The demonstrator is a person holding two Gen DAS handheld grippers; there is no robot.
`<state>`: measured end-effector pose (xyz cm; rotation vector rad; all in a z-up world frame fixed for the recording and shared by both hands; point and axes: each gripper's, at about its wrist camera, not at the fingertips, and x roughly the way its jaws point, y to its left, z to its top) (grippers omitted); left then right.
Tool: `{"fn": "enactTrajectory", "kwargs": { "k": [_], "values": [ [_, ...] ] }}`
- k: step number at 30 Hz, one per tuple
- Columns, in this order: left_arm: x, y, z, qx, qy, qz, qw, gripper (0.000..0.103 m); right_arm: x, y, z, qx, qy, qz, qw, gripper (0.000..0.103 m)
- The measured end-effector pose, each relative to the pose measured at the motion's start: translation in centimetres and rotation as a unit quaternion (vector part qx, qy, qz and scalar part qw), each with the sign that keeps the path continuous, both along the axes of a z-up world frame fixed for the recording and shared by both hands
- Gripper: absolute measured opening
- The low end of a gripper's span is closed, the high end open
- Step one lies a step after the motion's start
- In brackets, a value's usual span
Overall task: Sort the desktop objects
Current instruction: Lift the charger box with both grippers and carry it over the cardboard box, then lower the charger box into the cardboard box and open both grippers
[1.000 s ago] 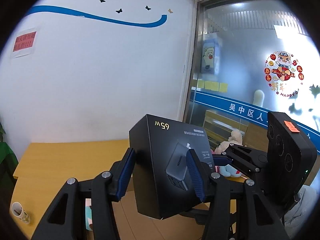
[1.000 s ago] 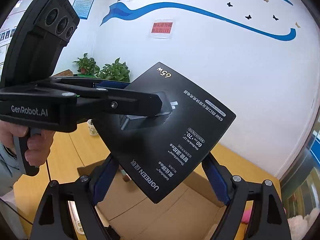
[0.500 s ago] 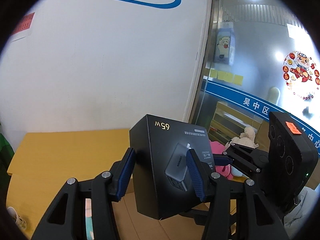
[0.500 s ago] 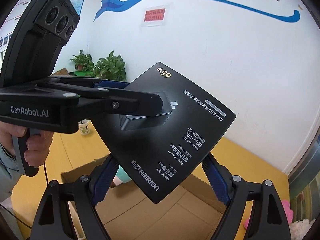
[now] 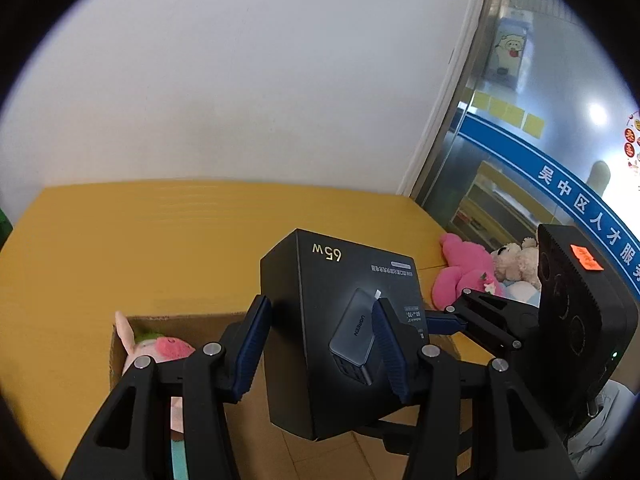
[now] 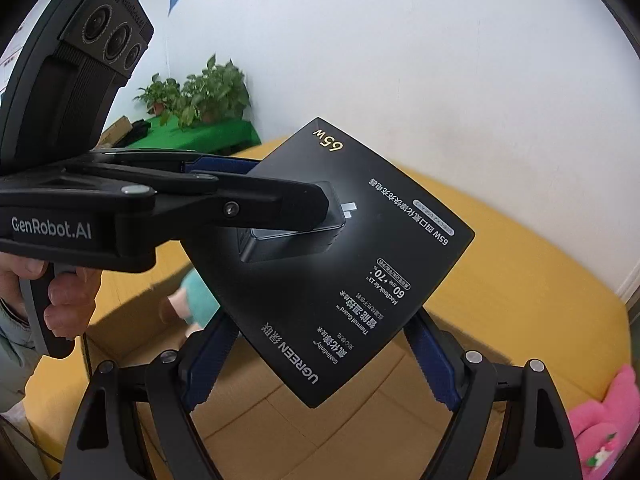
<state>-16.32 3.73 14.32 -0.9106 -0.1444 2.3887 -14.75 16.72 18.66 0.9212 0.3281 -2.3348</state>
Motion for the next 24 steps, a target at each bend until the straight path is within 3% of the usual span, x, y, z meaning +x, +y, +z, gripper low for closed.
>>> {"fn": "enactTrajectory", "kwargs": {
  "k": [8, 14, 16, 21, 24],
  "values": [
    [-2.7, 1.5, -7.1, -0.034, -0.099, 0.013, 0.9944, 0.051, -5.6, -0.4, -7.3, 0.016, -0.094, -0.001, 0.995, 0.084],
    [-3.7, 2.2, -11.6, -0.064, -0.180, 0.016, 0.9815, 0.051, -4.9, 1.5, -13.5, 0.036, -0.169, 0.002, 0.985, 0.083],
    [-3.5, 3.0, -12.3, -0.087, -0.181, 0.012, 0.9795, 0.049, -5.2, 1.6, -15.0, 0.049, -0.187, -0.007, 0.981, 0.082],
    [-3.4, 2.5, -12.3, -0.093, -0.192, 0.023, 0.9767, 0.049, -3.5, 2.6, -15.3, 0.054, -0.187, -0.026, 0.981, 0.083],
    [-2.6, 2.3, -11.0, -0.084, -0.176, 0.029, 0.9803, 0.049, -3.3, 2.2, -13.6, 0.038, -0.173, -0.027, 0.984, 0.083]
  ]
}}
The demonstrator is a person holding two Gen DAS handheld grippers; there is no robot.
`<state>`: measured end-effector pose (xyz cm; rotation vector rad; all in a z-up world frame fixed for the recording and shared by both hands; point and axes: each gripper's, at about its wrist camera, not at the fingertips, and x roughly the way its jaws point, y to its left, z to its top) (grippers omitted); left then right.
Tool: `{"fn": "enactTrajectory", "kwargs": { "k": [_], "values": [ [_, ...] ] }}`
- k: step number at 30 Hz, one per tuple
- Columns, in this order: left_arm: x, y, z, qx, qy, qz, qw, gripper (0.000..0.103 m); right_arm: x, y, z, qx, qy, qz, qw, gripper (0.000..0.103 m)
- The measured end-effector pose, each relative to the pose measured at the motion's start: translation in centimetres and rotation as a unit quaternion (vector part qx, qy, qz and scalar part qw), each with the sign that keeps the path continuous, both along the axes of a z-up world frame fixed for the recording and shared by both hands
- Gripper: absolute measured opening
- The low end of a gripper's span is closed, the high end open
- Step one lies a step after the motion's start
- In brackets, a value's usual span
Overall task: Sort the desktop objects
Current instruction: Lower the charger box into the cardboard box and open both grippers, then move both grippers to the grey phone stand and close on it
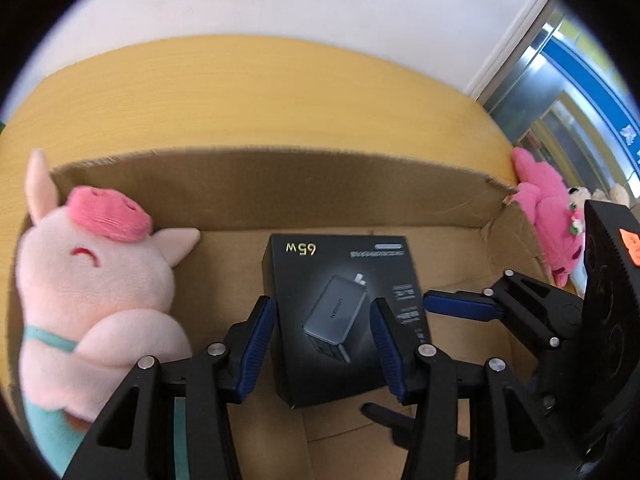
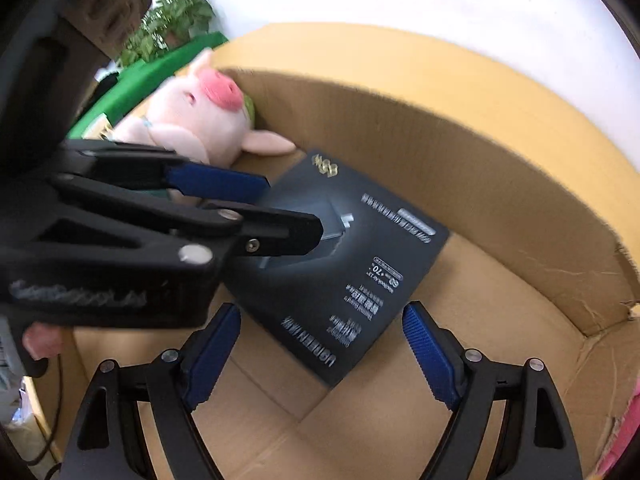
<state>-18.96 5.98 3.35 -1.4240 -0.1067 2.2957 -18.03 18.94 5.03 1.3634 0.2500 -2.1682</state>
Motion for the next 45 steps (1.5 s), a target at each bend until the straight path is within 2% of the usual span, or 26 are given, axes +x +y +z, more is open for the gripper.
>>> {"fn": "enactTrajectory", "kwargs": {
  "k": [3, 6, 9, 10, 11, 12, 13, 14, 15, 17, 18, 19, 20, 21, 22, 23, 25, 26, 28, 34, 36, 39, 41, 45],
  "values": [
    [1.7, -2.3, 2.2, 0.005, 0.042, 0.006, 0.9991, 0.049, 2.2, 3.0, 0.4, 0.001, 0.011, -0.015, 1.000, 0.084],
    [4.1, -3.6, 5.5, 0.004, 0.098, 0.014, 0.9951, 0.051, 5.3, 5.1, 2.5, -0.009, 0.033, -0.038, 0.999, 0.084],
    [7.2, -4.3, 8.6, -0.010, 0.161, 0.030, 0.9864, 0.065, 9.1, 5.5, 4.9, 0.000, 0.103, -0.050, 0.993, 0.084],
    [8.8, -4.8, 9.6, -0.018, 0.189, 0.038, 0.9811, 0.070, 10.4, 5.5, 5.8, 0.004, 0.115, -0.057, 0.992, 0.083],
    [10.1, -5.0, 10.2, -0.025, 0.210, 0.042, 0.9765, 0.072, 10.3, 3.9, 6.8, 0.004, 0.129, -0.065, 0.990, 0.080],
    [11.1, -5.0, 10.7, -0.031, 0.226, 0.043, 0.9727, 0.077, 11.8, 3.9, 7.6, 0.001, 0.146, -0.074, 0.986, 0.063],
    [12.3, -4.9, 11.1, -0.036, 0.241, 0.045, 0.9687, 0.080, 12.8, 4.0, 7.9, 0.000, 0.156, -0.080, 0.984, 0.037],
    [13.7, -5.1, 11.5, -0.040, 0.256, 0.048, 0.9646, 0.080, 13.7, 3.5, 8.1, 0.002, 0.164, -0.088, 0.983, 0.027],
    [14.6, -4.8, 11.6, -0.038, 0.265, 0.046, 0.9624, 0.077, 15.1, 3.2, 8.5, 0.004, 0.172, -0.099, 0.980, 0.021],
    [16.7, -4.9, 11.6, -0.021, 0.276, 0.032, 0.9605, 0.033, 16.1, 1.8, 9.0, 0.001, 0.183, -0.110, 0.977, 0.021],
    [17.0, -5.2, 11.4, -0.022, 0.259, 0.029, 0.9652, 0.004, 17.3, 1.5, 9.1, 0.006, 0.189, -0.118, 0.975, 0.024],
    [17.3, -5.3, 11.0, -0.020, 0.239, 0.029, 0.9705, 0.004, 18.5, 1.8, 9.3, 0.009, 0.194, -0.127, 0.973, 0.042],
    [17.8, -5.3, 10.9, -0.016, 0.231, 0.030, 0.9724, 0.004, 18.9, 2.7, 9.6, 0.010, 0.197, -0.136, 0.971, 0.059],
    [18.4, -5.5, 10.8, -0.017, 0.233, 0.031, 0.9718, 0.004, 19.9, 2.6, 9.8, 0.007, 0.201, -0.143, 0.969, 0.093],
    [19.1, -5.5, 10.8, -0.020, 0.238, 0.033, 0.9706, 0.012, 20.5, 2.3, 10.1, 0.003, 0.205, -0.147, 0.968, 0.102],
    [19.8, -5.5, 10.9, -0.022, 0.241, 0.035, 0.9698, 0.021, 21.4, 2.4, 10.5, -0.001, 0.212, -0.153, 0.965, 0.102],
    [21.2, -5.4, 11.1, -0.018, 0.252, 0.041, 0.9666, 0.078, 22.9, 2.5, 11.0, -0.008, 0.214, -0.160, 0.964, 0.102],
    [22.0, -5.5, 11.4, -0.016, 0.267, 0.051, 0.9622, 0.084, 23.5, 2.6, 11.1, -0.008, 0.215, -0.163, 0.963, 0.102],
    [23.2, -5.3, 11.8, -0.015, 0.292, 0.055, 0.9547, 0.084, 24.4, 2.4, 11.2, -0.002, 0.217, -0.168, 0.962, 0.102],
    [25.9, -4.8, 12.6, -0.015, 0.305, 0.058, 0.9504, 0.084, 26.7, 2.7, 11.7, -0.003, 0.238, -0.166, 0.957, 0.102],
    [26.5, -4.7, 12.5, -0.030, 0.310, 0.066, 0.9479, 0.084, 27.4, 3.0, 12.1, -0.010, 0.245, -0.164, 0.955, 0.102],
    [27.8, -4.6, 12.2, -0.048, 0.332, 0.080, 0.9385, 0.084, 28.7, 3.7, 12.5, -0.026, 0.253, -0.156, 0.955, 0.102],
    [28.4, -4.8, 11.5, -0.047, 0.327, 0.081, 0.9405, 0.084, 29.7, 4.7, 12.3, -0.040, 0.250, -0.139, 0.958, 0.103],
    [29.2, -5.4, 9.4, -0.025, 0.290, 0.080, 0.9534, 0.084, 33.3, 7.7, 10.2, -0.044, 0.260, -0.142, 0.954, 0.103]
  ]
}}
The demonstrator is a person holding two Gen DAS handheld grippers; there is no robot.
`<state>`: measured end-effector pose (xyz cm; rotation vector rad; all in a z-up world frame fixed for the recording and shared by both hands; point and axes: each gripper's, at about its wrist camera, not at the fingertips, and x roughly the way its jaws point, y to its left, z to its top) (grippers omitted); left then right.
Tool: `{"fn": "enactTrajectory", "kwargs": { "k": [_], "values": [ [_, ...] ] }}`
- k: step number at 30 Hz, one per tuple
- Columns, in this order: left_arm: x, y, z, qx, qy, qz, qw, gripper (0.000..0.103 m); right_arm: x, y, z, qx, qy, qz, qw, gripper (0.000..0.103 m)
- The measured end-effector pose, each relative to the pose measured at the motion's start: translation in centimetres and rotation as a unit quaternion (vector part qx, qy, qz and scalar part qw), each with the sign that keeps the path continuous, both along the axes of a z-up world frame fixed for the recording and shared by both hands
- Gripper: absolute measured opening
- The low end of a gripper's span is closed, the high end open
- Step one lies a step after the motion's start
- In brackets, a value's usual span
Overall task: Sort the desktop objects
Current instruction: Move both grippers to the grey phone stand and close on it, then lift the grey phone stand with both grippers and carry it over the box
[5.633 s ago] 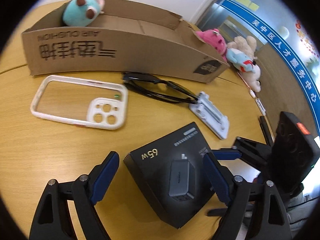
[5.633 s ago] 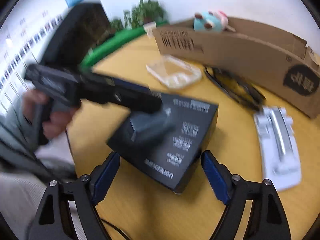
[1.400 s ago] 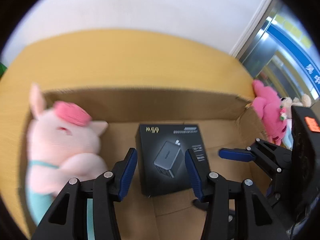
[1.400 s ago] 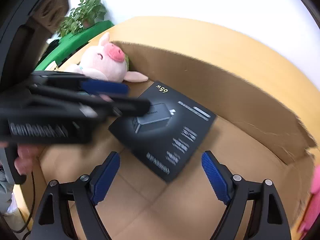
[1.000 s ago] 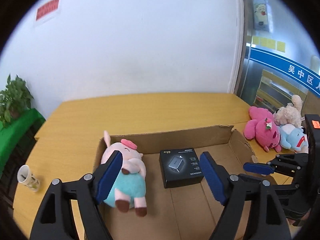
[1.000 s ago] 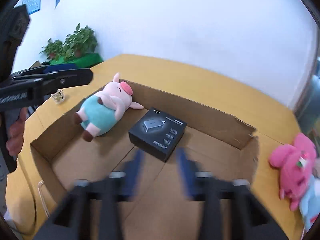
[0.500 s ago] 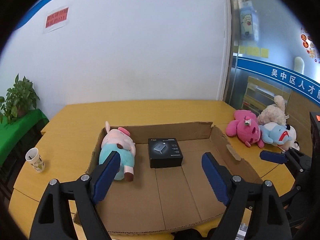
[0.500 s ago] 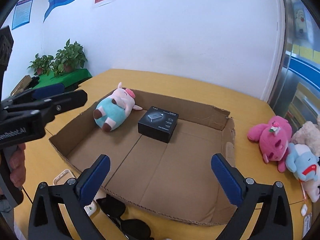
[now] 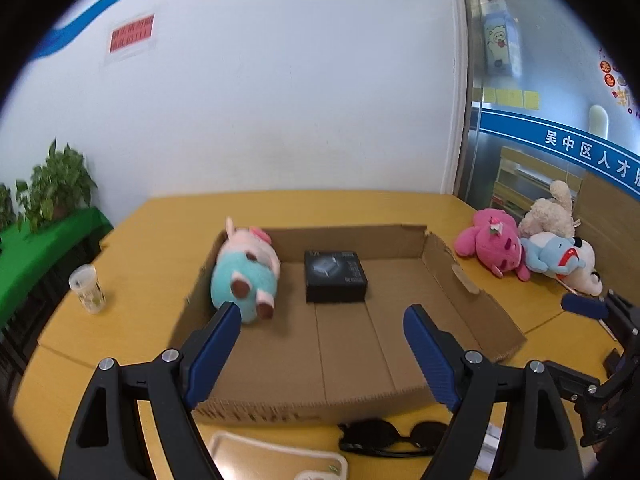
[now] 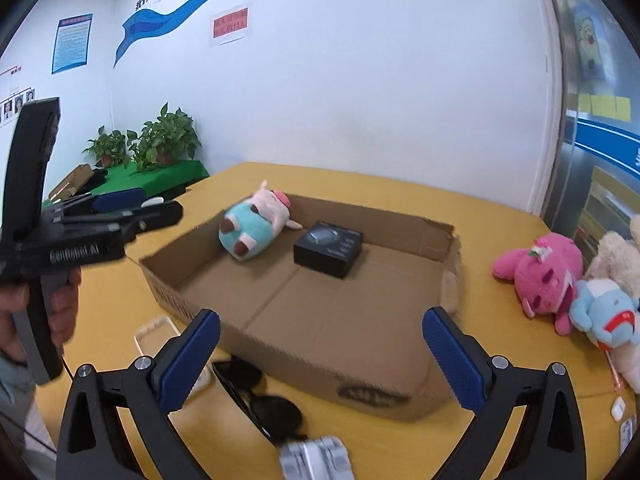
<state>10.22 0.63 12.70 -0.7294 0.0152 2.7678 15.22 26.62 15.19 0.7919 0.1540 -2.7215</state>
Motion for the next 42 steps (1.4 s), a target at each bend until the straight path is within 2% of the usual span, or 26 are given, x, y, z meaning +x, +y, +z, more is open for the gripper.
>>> {"fn": "enactTrajectory", "kwargs": {
  "k": [2, 4, 5, 7, 11, 12, 13, 16, 21, 24, 28, 31, 32, 36, 38, 39, 42],
  "values": [
    [0.6, 0.1, -1.2, 0.007, -0.013, -0.001, 0.9999, 0.084, 0.9, 1.3, -2.1, 0.016, -0.033, -0.016, 0.999, 0.103],
    [1.0, 0.4, -2.4, 0.015, -0.033, -0.010, 0.9993, 0.084, 1.4, 3.0, -5.4, 0.002, -0.108, -0.009, 0.994, 0.101],
    [1.2, 0.5, -3.0, 0.020, -0.043, -0.014, 0.9988, 0.084, 1.8, 3.6, -6.7, -0.005, -0.133, -0.003, 0.991, 0.099],
    [1.5, 1.2, -4.2, 0.026, -0.063, -0.032, 0.9971, 0.084, 2.3, 3.7, -9.9, 0.014, -0.183, -0.002, 0.983, 0.085],
    [2.2, 2.7, -6.4, 0.020, -0.104, -0.055, 0.9929, 0.084, 2.9, 2.2, -13.4, 0.037, -0.217, 0.012, 0.975, 0.081],
    [2.4, 2.9, -6.7, 0.020, -0.111, -0.061, 0.9917, 0.084, 3.0, 1.9, -14.0, 0.040, -0.222, 0.016, 0.974, 0.079],
    [2.6, 3.2, -7.2, 0.022, -0.121, -0.071, 0.9899, 0.084, 3.0, 1.6, -14.7, 0.044, -0.229, 0.020, 0.972, 0.072],
    [2.9, 3.9, -8.4, 0.019, -0.155, -0.090, 0.9836, 0.084, 3.3, 1.2, -15.3, 0.053, -0.224, 0.009, 0.973, 0.068],
    [3.5, 5.2, -10.4, 0.044, -0.211, -0.136, 0.9670, 0.084, 4.4, 0.2, -15.2, 0.026, -0.227, -0.006, 0.973, 0.066],
    [3.6, 6.2, -11.6, 0.056, -0.241, -0.163, 0.9553, 0.084, 4.9, 0.0, -15.2, 0.007, -0.220, -0.012, 0.975, 0.066],
    [3.0, 7.3, -14.1, 0.071, -0.303, -0.164, 0.9360, 0.082, 5.5, 0.0, -15.1, -0.015, -0.215, -0.019, 0.976, 0.065],
    [3.2, 8.1, -15.1, 0.080, -0.327, -0.177, 0.9248, 0.080, 6.2, -0.3, -15.1, -0.021, -0.211, -0.018, 0.977, 0.064],
    [3.4, 8.3, -15.3, 0.083, -0.331, -0.181, 0.9226, 0.080, 6.4, -0.4, -15.1, -0.024, -0.211, -0.017, 0.977, 0.064],
    [3.8, 8.9, -15.2, 0.077, -0.326, -0.182, 0.9245, 0.078, 7.0, -0.5, -14.9, -0.046, -0.213, -0.009, 0.976, 0.064],
    [3.8, 9.0, -15.3, 0.076, -0.328, -0.176, 0.9251, 0.059, 7.0, -0.7, -14.8, -0.052, -0.215, 0.000, 0.975, 0.064],
    [3.7, 8.8, -15.2, 0.073, -0.327, -0.170, 0.9269, 0.058, 7.0, -0.9, -14.8, -0.057, -0.217, 0.004, 0.974, 0.064],
    [3.5, 8.4, -15.4, 0.086, -0.336, -0.164, 0.9236, 0.055, 7.0, -0.8, -14.7, -0.061, -0.216, 0.001, 0.975, 0.064]
  ]
}}
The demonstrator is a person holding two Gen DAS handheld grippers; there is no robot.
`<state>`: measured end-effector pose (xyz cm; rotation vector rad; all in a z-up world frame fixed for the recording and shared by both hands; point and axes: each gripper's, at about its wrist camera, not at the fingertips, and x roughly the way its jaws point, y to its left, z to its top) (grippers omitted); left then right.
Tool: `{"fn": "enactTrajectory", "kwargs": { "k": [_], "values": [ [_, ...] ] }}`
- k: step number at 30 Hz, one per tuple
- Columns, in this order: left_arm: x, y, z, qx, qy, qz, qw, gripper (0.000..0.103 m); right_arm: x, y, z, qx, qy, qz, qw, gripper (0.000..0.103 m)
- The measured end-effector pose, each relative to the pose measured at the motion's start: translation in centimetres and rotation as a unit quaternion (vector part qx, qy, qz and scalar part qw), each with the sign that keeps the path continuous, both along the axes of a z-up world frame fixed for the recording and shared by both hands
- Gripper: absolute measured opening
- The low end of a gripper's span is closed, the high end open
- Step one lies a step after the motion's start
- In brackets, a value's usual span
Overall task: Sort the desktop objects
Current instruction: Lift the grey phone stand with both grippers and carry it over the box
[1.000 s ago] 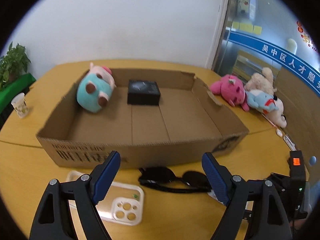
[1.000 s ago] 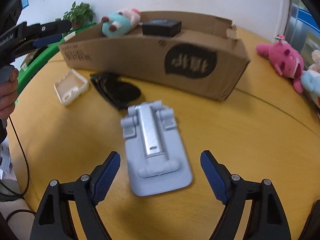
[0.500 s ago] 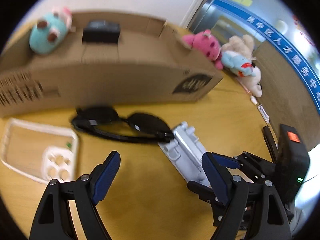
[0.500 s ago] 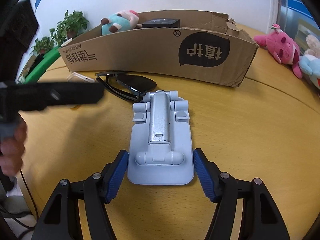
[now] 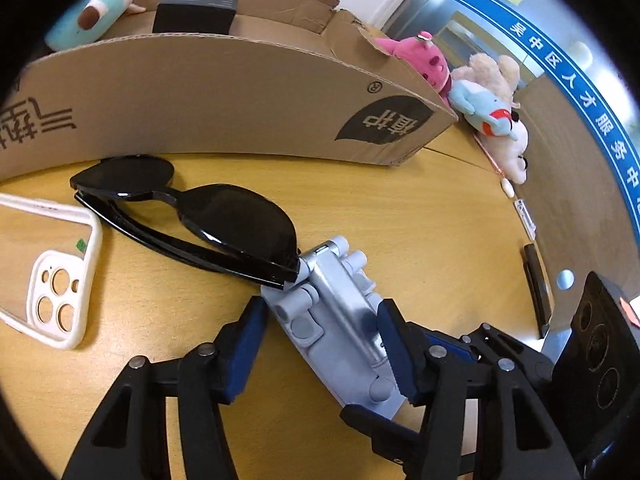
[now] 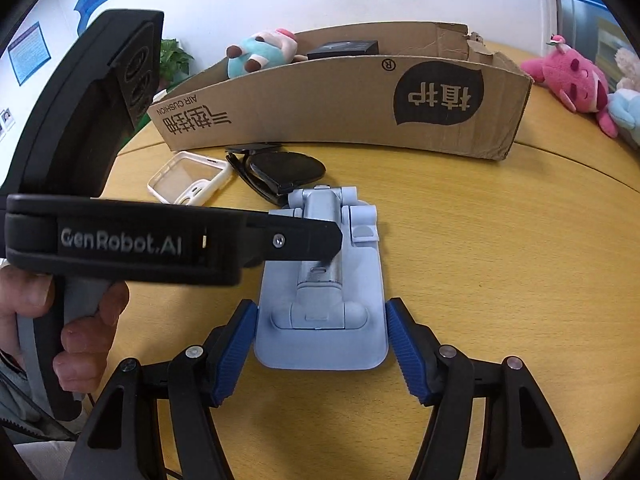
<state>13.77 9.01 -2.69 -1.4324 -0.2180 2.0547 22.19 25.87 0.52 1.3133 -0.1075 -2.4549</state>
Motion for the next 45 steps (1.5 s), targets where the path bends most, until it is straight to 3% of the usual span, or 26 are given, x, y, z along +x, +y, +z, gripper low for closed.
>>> {"fn": "enactTrajectory", "kwargs": {
  "k": [9, 24, 32, 36, 42, 45],
  "values": [
    [1.2, -0.5, 1.7, -0.002, 0.018, 0.004, 0.9998, 0.055, 0.7, 0.0, 1.2, -0.008, 0.010, 0.002, 1.000, 0.064],
    [1.8, -0.8, 9.9, 0.019, 0.147, 0.004, 0.9889, 0.055, 1.1, -1.1, 8.6, 0.018, 0.116, 0.000, 0.993, 0.064],
    [-1.3, -0.5, 16.4, 0.033, 0.232, 0.007, 0.9722, 0.055, -2.1, -1.9, 14.4, 0.049, 0.200, 0.005, 0.979, 0.064],
    [-4.5, -0.2, 18.5, 0.047, 0.236, 0.004, 0.9706, 0.055, -5.2, -2.0, 16.8, 0.047, 0.226, 0.000, 0.973, 0.064],
    [-8.0, 2.3, 21.1, 0.033, 0.261, -0.035, 0.9641, 0.035, -10.3, -2.6, 19.6, 0.035, 0.248, 0.008, 0.968, 0.063],
    [-9.4, 2.7, 21.9, 0.028, 0.277, -0.034, 0.9599, 0.035, -12.5, -2.5, 20.5, 0.036, 0.255, 0.010, 0.966, 0.063]
  ]
}}
